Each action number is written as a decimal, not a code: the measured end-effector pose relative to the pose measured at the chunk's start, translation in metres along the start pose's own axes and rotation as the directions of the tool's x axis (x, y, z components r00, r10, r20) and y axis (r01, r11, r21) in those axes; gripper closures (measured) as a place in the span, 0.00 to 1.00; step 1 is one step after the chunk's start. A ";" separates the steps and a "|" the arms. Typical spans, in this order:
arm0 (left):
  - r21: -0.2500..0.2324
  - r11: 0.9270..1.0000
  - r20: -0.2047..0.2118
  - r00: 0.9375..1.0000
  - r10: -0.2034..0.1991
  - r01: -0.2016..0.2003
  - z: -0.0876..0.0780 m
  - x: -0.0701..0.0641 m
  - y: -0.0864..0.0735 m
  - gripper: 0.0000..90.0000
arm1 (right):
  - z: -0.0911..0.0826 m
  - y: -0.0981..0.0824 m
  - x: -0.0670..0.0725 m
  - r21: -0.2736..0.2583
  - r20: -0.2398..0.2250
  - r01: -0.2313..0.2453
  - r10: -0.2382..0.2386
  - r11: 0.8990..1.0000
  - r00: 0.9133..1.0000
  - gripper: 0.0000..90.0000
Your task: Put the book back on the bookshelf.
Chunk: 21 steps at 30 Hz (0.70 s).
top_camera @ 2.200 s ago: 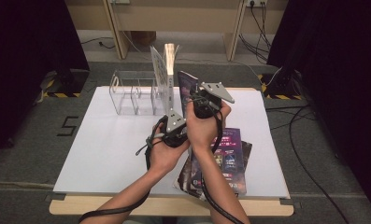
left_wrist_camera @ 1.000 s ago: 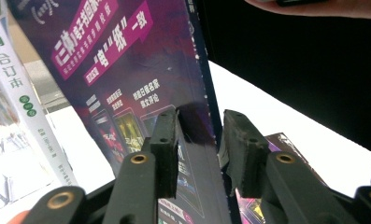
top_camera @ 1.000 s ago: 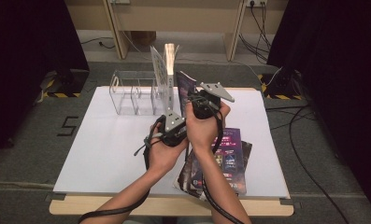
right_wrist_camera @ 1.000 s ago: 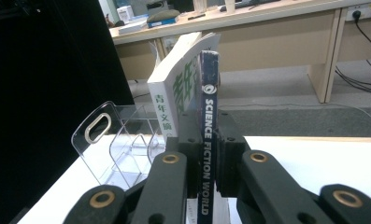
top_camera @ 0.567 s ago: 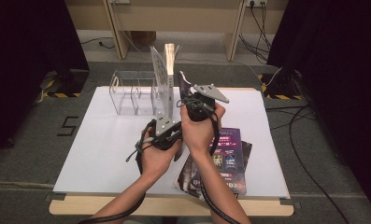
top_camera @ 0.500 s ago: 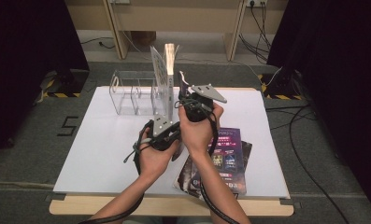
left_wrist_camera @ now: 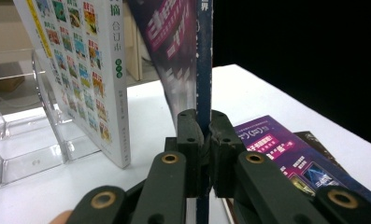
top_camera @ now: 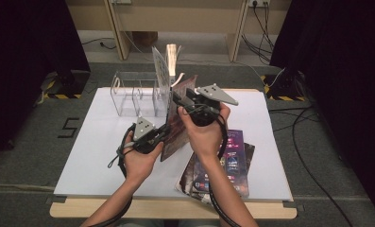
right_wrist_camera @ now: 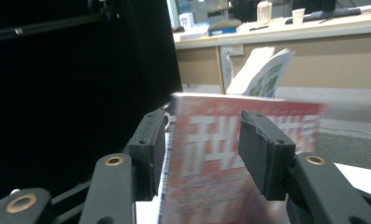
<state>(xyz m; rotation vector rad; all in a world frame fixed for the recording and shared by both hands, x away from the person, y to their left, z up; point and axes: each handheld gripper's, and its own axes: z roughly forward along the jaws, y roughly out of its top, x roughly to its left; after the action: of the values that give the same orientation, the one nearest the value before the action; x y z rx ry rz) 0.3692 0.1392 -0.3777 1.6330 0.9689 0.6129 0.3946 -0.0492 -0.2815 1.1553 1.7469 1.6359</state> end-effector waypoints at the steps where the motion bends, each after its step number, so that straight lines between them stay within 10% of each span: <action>1: -0.005 1.000 0.007 1.000 0.001 -0.001 -0.002 0.002 -0.001 0.94 | -0.004 0.000 -0.004 -0.009 0.006 -0.009 0.009 1.000 1.000 0.58; 21: -0.028 1.000 0.050 0.999 0.003 -0.002 -0.034 0.021 -0.002 0.94 | -0.055 -0.055 -0.111 0.089 0.246 -0.110 0.085 0.990 0.965 0.59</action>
<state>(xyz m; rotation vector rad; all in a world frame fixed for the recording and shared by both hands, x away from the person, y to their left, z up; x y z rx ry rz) 0.3527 0.1751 -0.3716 1.6176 0.9183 0.5822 0.3954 -0.1676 -0.3471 1.4443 1.6553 1.4040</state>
